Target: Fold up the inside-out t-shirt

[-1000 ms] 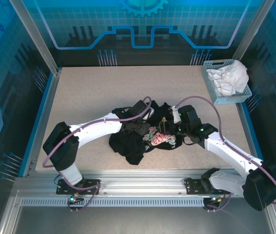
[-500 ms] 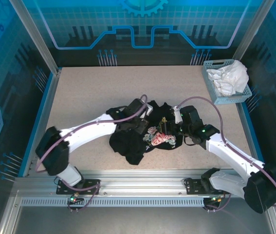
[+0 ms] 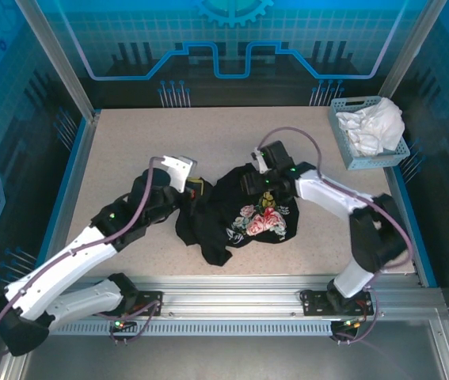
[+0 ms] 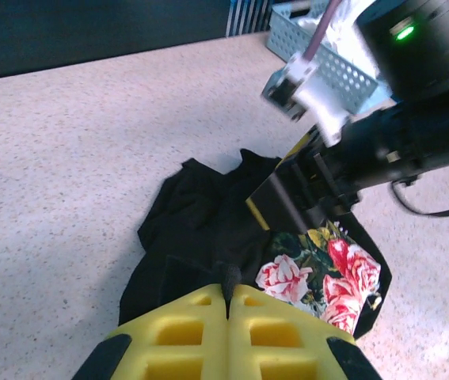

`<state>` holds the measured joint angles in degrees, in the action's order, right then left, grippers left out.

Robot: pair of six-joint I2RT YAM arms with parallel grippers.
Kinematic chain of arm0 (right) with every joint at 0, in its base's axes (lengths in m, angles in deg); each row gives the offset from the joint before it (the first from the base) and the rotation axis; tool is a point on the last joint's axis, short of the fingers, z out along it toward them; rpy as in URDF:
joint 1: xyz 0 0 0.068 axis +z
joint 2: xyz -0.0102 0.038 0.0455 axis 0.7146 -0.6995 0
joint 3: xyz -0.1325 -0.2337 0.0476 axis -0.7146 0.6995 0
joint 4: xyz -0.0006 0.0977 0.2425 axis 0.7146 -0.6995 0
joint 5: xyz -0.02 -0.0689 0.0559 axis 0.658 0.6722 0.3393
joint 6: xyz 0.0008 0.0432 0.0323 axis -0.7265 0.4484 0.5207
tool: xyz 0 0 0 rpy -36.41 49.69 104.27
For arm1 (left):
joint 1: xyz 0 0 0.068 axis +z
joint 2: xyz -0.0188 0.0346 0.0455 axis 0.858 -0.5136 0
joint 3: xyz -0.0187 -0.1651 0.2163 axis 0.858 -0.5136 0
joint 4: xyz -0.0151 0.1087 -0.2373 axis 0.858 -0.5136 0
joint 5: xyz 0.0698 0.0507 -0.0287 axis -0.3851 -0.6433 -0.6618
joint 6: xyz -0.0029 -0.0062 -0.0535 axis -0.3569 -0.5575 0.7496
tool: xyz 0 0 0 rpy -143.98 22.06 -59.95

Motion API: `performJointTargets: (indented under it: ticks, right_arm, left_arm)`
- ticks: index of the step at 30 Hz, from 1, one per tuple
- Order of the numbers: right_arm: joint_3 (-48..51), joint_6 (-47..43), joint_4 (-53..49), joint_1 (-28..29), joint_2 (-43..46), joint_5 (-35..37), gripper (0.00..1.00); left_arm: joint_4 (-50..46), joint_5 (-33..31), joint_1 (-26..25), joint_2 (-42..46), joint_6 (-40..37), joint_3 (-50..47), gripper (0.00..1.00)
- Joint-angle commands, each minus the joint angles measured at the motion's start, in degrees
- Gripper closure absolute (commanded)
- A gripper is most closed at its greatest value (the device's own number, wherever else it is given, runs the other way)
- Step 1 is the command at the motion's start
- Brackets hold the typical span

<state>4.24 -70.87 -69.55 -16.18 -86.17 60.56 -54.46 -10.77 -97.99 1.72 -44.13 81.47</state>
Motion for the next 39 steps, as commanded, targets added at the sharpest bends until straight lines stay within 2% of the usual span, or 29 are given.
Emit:
performJointTargets:
  ticks: [1,2,5,8,9,14,16,20,24,25,27,31,34,39]
  right_arm:
    - [-5.87,-2.78,-5.57,1.24,-7.94,2.0,0.3]
    - [-7.23,-2.94,-6.38,1.33,-9.83,1.55,0.36]
    - [-9.74,-3.32,-7.51,1.32,-10.92,2.24,0.63]
    - [-11.11,-4.52,-7.86,0.75,-6.52,5.36,0.93]
    - [-11.69,-4.85,-7.88,0.19,-4.56,6.13,1.0]
    - [-11.43,-4.68,-4.49,-4.09,8.8,7.32,1.0]
    - [-8.9,-3.98,-1.14,-6.13,16.19,7.18,1.0]
    - [0.85,-4.24,7.85,-7.81,32.82,7.13,1.0]
    - [13.36,-0.41,10.21,-7.31,45.29,7.14,1.0]
    - [16.52,1.07,9.73,-6.96,47.14,7.52,0.97]
    - [24.78,4.39,9.01,-6.06,49.57,7.81,0.68]
    - [33.04,9.32,6.55,-3.53,47.39,5.87,0.39]
    - [32.78,9.09,5.87,-2.18,44.86,5.55,0.29]
    - [25.39,7.61,3.36,-2.14,35.1,4.66,0.27]
  left_arm:
    - [1.91,-0.47,2.48,3.32,3.79,-0.76,1.0]
    - [1.2,-0.94,3.49,3.85,4.63,-0.5,1.0]
    - [-0.96,-1.67,7.23,4.88,7.36,0.86,1.0]
    - [-0.7,-1.19,10.95,5.96,8.77,2.22,1.0]
    - [-0.03,-0.72,12.09,6.03,9.27,3.06,1.0]
    - [2.86,3.54,17.53,2.66,11.19,11.3,1.0]
    - [4.19,7.29,19.83,0.72,11.88,15.92,1.0]
    - [7.95,15.56,23.94,-0.93,13.19,22.93,1.0]
    - [9.02,20.88,26.77,1.58,12.44,21.43,1.0]
    - [8.6,21.37,27.14,2.5,12.33,19.69,1.0]
    - [6.45,21.85,27.6,4.34,11.82,14.99,1.0]
    - [-0.46,21.65,28.1,6.74,10.06,7.26,1.0]
    - [-5.09,21.54,28.35,7.06,9.82,3.91,1.0]
    - [-10.2,21.67,28.35,5.2,9.69,1.43,1.0]
